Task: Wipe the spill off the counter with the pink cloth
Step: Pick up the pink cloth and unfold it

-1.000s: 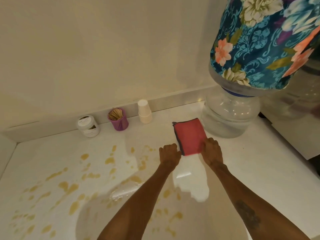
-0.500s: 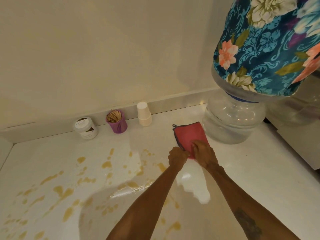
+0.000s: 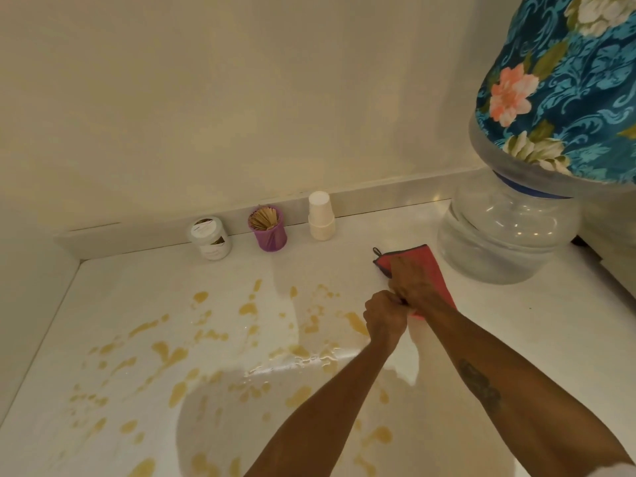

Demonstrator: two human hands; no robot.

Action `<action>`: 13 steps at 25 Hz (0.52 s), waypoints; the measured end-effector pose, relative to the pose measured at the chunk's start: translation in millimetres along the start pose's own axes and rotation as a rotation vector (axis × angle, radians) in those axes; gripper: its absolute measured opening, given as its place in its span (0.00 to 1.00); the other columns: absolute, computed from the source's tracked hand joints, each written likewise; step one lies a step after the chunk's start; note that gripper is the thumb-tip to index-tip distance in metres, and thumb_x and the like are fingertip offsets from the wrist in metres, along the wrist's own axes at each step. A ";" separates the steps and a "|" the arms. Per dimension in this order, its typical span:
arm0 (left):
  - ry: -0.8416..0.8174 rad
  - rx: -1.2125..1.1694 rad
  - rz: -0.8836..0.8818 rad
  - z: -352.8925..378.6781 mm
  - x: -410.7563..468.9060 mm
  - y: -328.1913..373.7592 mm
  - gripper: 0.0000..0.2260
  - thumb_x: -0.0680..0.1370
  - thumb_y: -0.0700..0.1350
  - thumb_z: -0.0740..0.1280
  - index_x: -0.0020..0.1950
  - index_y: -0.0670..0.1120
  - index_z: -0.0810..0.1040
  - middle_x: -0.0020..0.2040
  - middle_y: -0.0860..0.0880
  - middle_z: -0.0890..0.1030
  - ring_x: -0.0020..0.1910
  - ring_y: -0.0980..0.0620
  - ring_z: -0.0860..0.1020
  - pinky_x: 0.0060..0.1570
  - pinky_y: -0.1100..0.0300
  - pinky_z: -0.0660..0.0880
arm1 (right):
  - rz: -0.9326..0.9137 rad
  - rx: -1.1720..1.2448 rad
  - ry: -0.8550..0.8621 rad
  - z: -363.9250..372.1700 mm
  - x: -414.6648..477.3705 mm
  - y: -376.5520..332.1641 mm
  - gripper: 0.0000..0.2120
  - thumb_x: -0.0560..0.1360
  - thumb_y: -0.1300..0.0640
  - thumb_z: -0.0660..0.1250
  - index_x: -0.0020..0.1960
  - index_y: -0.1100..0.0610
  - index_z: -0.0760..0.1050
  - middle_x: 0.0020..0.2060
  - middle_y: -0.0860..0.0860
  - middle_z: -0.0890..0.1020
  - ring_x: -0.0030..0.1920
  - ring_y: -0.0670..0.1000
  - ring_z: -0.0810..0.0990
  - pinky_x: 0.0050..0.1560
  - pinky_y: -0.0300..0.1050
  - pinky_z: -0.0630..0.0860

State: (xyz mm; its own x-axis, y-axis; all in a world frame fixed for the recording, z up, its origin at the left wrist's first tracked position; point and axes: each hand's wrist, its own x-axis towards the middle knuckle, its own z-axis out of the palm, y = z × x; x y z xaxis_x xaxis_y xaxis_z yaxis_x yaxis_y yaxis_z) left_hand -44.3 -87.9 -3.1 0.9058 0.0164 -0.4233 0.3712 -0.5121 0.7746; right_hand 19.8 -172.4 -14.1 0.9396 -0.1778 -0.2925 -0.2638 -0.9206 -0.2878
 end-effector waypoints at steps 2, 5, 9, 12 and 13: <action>0.011 -0.045 -0.015 -4.6 -4.7 -5.8 0.11 0.68 0.49 0.76 0.47 0.45 0.85 0.49 0.45 0.87 0.51 0.44 0.83 0.52 0.53 0.77 | -0.049 0.092 0.022 -2.4 -7.3 -4.2 0.16 0.82 0.62 0.60 0.37 0.49 0.68 0.33 0.47 0.70 0.34 0.47 0.70 0.41 0.46 0.72; 0.020 -0.080 -0.038 -10.3 -8.9 -12.8 0.18 0.68 0.55 0.76 0.52 0.47 0.83 0.53 0.48 0.85 0.55 0.47 0.82 0.56 0.53 0.78 | -0.027 0.026 0.159 -15.7 -11.6 -8.1 0.07 0.80 0.62 0.61 0.51 0.57 0.78 0.40 0.53 0.79 0.41 0.55 0.79 0.45 0.48 0.75; 0.002 -0.066 0.014 -14.8 -17.5 -9.2 0.17 0.68 0.55 0.76 0.53 0.49 0.83 0.56 0.49 0.84 0.56 0.46 0.82 0.56 0.51 0.78 | 0.094 0.107 0.179 -26.3 -15.3 -9.9 0.10 0.79 0.57 0.63 0.51 0.62 0.78 0.41 0.56 0.78 0.40 0.58 0.76 0.41 0.47 0.71; -0.003 -0.058 0.051 -21.4 -26.4 -4.1 0.15 0.69 0.54 0.74 0.53 0.50 0.83 0.54 0.50 0.85 0.54 0.46 0.82 0.53 0.51 0.79 | 0.126 0.161 0.197 -33.0 -16.4 -8.7 0.11 0.79 0.55 0.63 0.49 0.63 0.79 0.43 0.59 0.82 0.40 0.60 0.78 0.41 0.48 0.74; -0.002 -0.046 0.068 -25.7 -27.9 -2.7 0.14 0.70 0.54 0.73 0.53 0.51 0.83 0.54 0.50 0.86 0.53 0.46 0.83 0.53 0.51 0.79 | 0.133 0.201 0.220 -37.9 -18.2 -8.6 0.12 0.79 0.54 0.64 0.49 0.63 0.79 0.42 0.59 0.82 0.41 0.60 0.79 0.39 0.47 0.73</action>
State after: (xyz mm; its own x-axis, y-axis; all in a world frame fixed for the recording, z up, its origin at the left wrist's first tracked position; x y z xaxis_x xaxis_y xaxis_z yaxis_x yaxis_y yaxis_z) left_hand -65.3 -64.9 18.8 0.9288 -0.0189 -0.3701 0.3182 -0.4716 0.8224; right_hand 13.2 -174.5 28.2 0.9130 -0.3825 -0.1421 -0.4043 -0.8013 -0.4410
